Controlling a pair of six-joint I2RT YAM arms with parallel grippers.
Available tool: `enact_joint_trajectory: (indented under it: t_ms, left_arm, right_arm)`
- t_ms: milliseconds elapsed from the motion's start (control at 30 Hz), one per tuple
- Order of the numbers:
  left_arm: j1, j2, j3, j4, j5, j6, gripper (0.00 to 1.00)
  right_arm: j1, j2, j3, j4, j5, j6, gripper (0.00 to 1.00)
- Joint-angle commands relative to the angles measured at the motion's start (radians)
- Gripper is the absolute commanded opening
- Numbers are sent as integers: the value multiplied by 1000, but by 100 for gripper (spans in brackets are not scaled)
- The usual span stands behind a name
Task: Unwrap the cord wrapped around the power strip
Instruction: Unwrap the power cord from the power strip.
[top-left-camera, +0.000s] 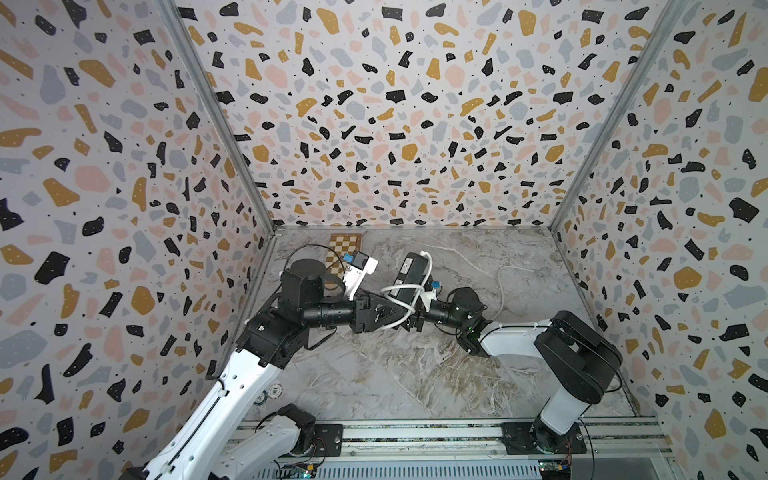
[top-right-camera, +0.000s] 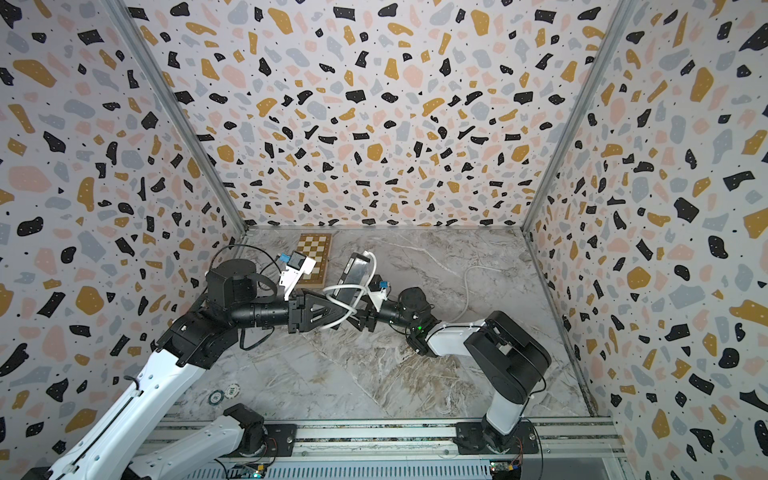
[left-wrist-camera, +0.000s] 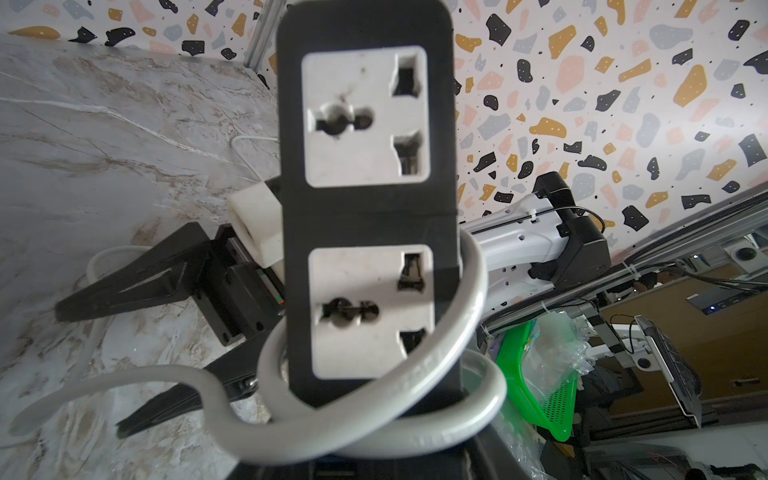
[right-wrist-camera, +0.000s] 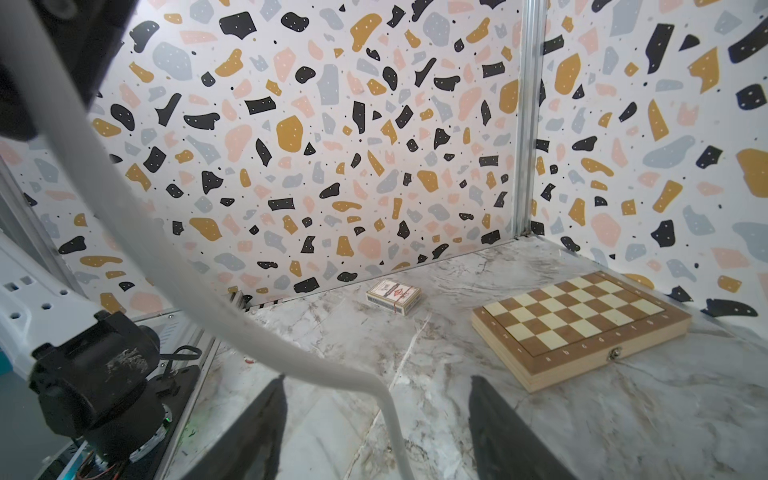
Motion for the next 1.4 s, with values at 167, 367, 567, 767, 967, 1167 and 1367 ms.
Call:
enact_joint_trajectory:
  t_ms: [167,367,567,767,967,1167,1367]
  left_arm:
    - [9,-42,14,98,37,0,0]
    - [9,-80,2,63,36,14,0]
    - [9,-133,-61,26,33,23,0]
    - [9,-157,-141,6,-3,39,0]
    - [9,-126,-153,-28,-125,73,0]
    - [12,-100,-116,-13,-251,88,0]
    - [16,-68,-36,-13,-282,101,0]
  right_arm:
    - [9,37,75,114,30,42,34]
    - [-41,1,106,19,35,-1,3]
    - [-154,-123,183,-254,12,-110,0]
    - [-257,-292,304,-601,31,-265,0]
    - [-282,-511,300,-922,143,-434,0]
    - [-281,-767,29,-1091,328,-430,0]
    - [-280,-816,-212,-1075,364,-272,0]
